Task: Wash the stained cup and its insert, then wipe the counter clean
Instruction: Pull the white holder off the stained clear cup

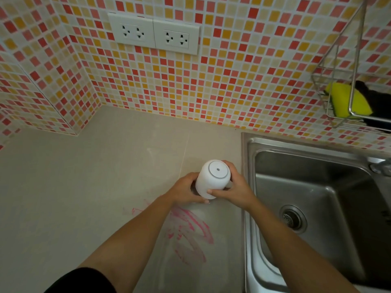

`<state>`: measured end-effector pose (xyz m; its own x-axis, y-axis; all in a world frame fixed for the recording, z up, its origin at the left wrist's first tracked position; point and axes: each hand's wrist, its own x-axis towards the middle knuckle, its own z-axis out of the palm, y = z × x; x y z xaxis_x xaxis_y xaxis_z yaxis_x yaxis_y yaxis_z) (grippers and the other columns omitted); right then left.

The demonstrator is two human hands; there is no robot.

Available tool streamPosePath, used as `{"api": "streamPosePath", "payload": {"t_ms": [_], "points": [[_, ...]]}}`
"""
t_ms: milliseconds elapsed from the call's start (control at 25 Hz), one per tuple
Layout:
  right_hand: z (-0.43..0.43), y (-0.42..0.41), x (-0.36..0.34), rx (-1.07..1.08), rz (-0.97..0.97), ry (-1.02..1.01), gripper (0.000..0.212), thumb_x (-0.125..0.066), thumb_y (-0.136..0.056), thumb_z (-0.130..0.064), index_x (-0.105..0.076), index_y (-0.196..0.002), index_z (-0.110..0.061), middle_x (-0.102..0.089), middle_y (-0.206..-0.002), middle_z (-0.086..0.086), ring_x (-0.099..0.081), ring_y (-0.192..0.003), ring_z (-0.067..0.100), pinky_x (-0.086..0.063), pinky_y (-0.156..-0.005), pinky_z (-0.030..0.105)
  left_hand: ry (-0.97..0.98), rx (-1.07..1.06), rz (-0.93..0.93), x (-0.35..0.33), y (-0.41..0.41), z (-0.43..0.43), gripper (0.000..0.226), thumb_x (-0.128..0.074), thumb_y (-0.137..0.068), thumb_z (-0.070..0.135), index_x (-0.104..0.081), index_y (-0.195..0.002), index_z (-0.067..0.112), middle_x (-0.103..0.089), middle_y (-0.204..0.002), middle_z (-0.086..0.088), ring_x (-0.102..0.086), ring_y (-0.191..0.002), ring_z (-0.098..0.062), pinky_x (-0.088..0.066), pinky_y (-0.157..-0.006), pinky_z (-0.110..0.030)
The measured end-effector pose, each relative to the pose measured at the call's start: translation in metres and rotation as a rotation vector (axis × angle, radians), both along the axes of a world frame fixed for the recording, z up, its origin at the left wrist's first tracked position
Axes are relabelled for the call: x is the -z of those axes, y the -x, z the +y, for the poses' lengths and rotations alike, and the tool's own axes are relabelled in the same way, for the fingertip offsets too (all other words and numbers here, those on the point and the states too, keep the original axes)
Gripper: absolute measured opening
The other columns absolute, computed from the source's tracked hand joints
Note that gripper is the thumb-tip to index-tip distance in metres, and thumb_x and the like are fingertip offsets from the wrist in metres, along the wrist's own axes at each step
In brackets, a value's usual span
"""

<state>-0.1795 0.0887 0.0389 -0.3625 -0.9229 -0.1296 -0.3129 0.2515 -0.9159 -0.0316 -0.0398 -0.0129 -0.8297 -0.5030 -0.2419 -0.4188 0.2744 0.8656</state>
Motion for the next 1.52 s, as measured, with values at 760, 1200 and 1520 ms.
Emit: {"api": "streamPosePath", "payload": {"t_ms": [760,1200,1520], "points": [[0.037,0.041,-0.018,0.452,-0.750,0.323,0.093,-0.077,-0.053,-0.026,-0.034,-0.135,-0.022,-0.050,-0.128,0.007,-0.054,-0.115,0.027,-0.058,-0.076,0.042,-0.014,-0.011,-0.042,-0.003,-0.001,-0.008,0.080,-0.087,-0.055,0.017,-0.050,-0.124,0.031,-0.061,-0.117,0.008,-0.058,-0.107,-0.012,-0.051,-0.090,-0.028],[0.016,0.015,0.032,0.618,-0.694,0.254,0.112,-0.091,-0.033,-0.044,-0.037,-0.127,-0.013,-0.058,-0.114,0.004,-0.060,-0.102,0.020,-0.053,-0.074,0.027,0.007,0.007,-0.102,-0.016,-0.016,-0.028,0.082,-0.081,-0.049,0.019,-0.047,-0.121,0.041,-0.061,-0.115,0.012,-0.057,-0.108,-0.011,-0.051,-0.091,-0.034],[0.021,0.006,0.040,0.365,-0.279,0.099,0.085,-0.082,-0.042,-0.034,-0.042,-0.117,-0.035,-0.054,-0.112,-0.010,-0.057,-0.099,0.011,-0.051,-0.064,0.019,-0.008,-0.037,-0.121,-0.019,-0.023,-0.037,0.080,-0.081,-0.052,0.015,-0.047,-0.120,0.038,-0.061,-0.114,0.010,-0.057,-0.107,-0.011,-0.051,-0.090,-0.033]]}}
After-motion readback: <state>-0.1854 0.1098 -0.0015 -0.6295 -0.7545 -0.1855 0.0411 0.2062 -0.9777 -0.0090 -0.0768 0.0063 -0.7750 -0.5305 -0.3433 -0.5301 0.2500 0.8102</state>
